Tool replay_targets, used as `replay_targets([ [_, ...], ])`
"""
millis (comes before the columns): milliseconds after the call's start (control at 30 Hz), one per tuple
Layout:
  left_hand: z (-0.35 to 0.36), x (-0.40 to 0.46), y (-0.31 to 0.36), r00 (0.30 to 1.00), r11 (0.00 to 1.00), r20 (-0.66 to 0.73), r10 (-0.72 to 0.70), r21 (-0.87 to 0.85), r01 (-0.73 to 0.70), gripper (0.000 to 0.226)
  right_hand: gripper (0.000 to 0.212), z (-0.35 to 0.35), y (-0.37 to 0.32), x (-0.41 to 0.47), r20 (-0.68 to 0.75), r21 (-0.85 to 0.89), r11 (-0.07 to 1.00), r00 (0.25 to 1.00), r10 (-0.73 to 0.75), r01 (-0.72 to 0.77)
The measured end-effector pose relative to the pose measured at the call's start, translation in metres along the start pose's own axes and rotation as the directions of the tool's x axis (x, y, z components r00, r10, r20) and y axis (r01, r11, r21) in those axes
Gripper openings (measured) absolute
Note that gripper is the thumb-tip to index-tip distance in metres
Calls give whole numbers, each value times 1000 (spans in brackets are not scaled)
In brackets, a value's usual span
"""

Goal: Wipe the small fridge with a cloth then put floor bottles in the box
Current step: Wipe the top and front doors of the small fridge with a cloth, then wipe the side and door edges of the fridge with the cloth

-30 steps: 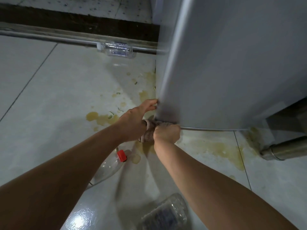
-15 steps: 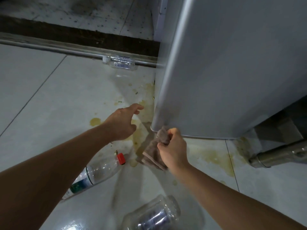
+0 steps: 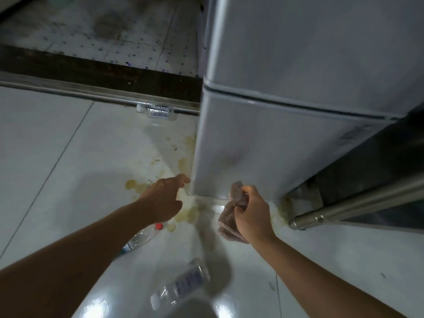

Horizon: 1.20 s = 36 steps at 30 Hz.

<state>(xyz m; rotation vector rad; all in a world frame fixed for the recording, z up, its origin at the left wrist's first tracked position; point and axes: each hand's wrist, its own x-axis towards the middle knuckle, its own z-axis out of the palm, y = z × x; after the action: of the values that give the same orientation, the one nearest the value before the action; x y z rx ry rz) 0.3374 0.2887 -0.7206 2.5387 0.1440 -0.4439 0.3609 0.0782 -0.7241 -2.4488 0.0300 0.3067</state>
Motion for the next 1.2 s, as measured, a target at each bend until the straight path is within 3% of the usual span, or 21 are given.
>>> replay_targets([
  [300, -135, -80, 77, 998, 998, 36, -51, 21, 51, 54, 35, -128, -103, -56, -17, 15, 999, 999, 43, -43],
  [533, -251, -121, 132, 998, 1000, 65, 14, 7, -14, 55, 39, -212, -207, -94, -13, 45, 997, 998, 56, -55],
  [733, -342, -148, 169, 992, 994, 83, 93, 50, -98, 54, 41, -278, -281, -116, -114, 38, 997, 990, 77, -74],
  [1200, -466, -154, 234, 980, 974, 53, 191, 116, -196, 55, 35, -383, -354, -102, -226, 76, 996, 972, 62, -46],
])
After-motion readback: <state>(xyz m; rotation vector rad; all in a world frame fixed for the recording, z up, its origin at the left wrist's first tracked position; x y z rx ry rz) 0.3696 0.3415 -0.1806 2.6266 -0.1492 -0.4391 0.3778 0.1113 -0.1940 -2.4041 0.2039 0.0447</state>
